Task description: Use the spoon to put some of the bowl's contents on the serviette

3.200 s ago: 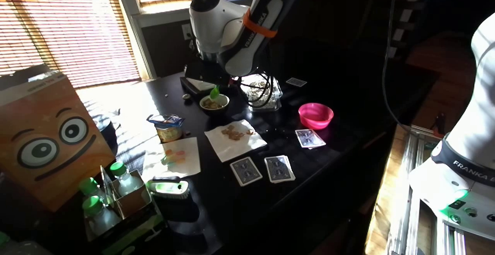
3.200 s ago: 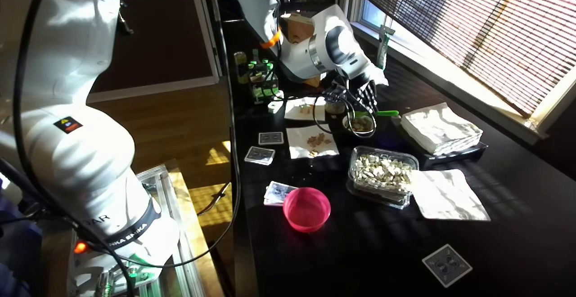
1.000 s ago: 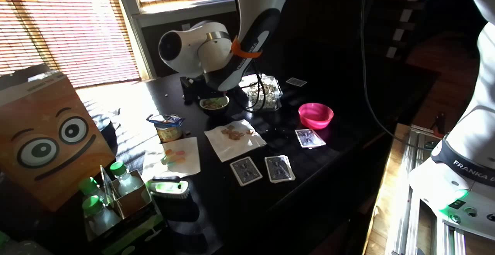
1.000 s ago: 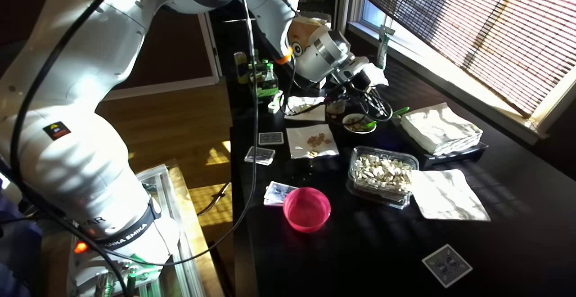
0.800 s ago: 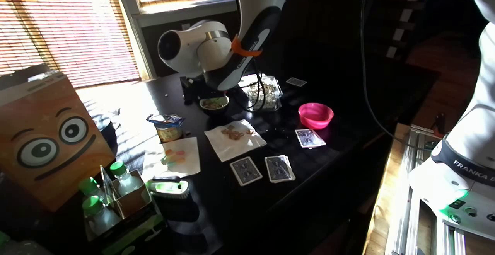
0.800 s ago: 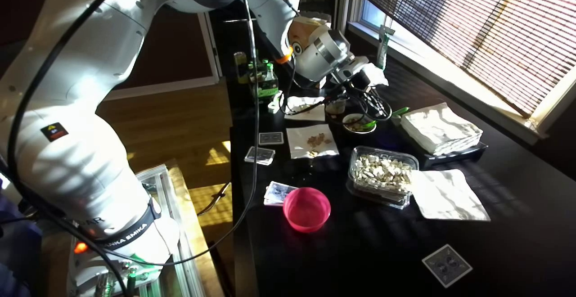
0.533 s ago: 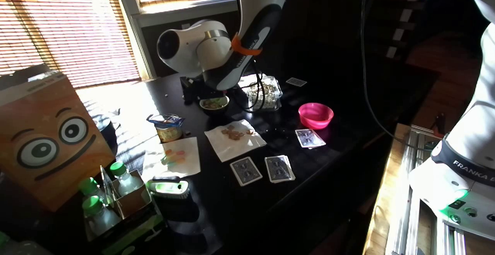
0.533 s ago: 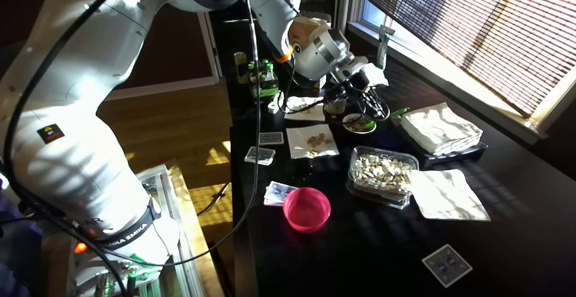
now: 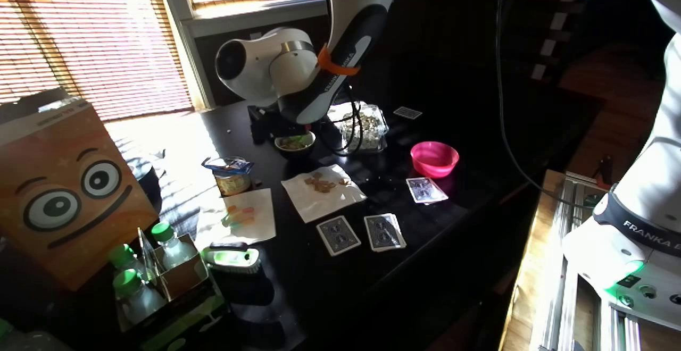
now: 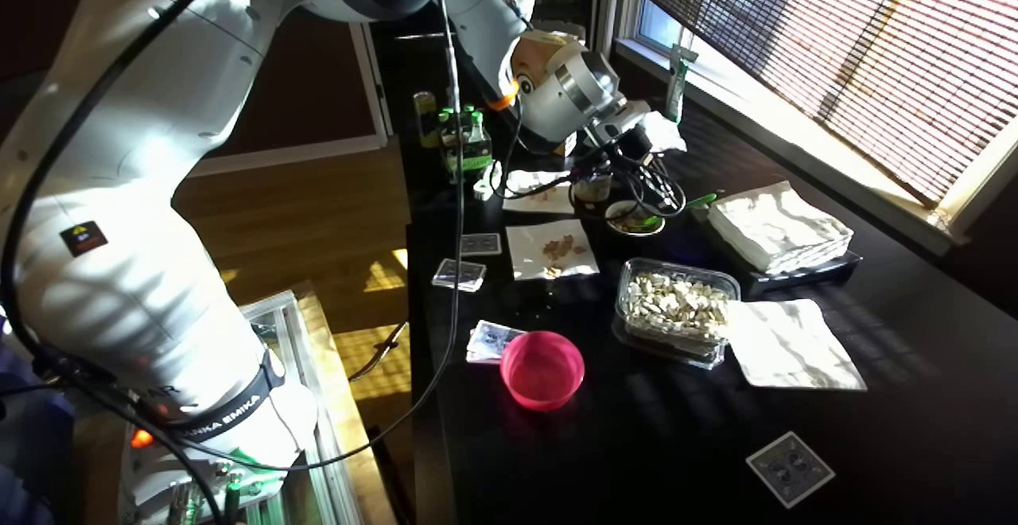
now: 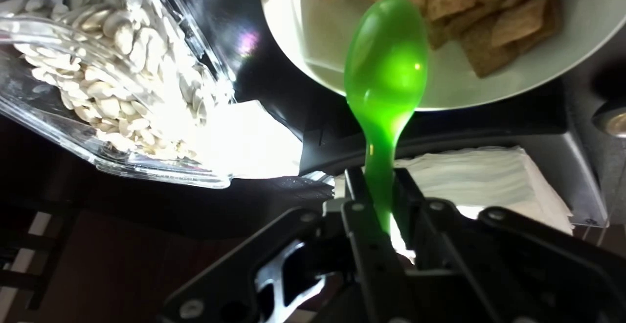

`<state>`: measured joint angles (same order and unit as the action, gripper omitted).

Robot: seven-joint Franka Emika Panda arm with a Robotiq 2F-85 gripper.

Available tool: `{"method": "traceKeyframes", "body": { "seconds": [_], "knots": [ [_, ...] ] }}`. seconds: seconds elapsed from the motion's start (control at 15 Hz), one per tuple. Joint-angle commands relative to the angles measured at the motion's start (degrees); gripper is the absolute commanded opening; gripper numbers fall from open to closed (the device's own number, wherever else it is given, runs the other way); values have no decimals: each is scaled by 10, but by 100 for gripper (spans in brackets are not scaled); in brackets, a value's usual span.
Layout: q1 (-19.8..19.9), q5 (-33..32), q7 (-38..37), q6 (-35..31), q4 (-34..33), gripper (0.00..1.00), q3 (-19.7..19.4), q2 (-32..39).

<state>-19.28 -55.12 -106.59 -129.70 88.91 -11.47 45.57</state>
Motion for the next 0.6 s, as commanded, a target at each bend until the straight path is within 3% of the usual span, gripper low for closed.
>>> {"method": "traceKeyframes", "body": {
  "seconds": [0.0, 0.53],
  "knots": [
    [6, -24, -22, 18, -7, 4, 11, -4],
    [13, -21, -19, 32, -9, 4, 21, -6]
  ]
}}
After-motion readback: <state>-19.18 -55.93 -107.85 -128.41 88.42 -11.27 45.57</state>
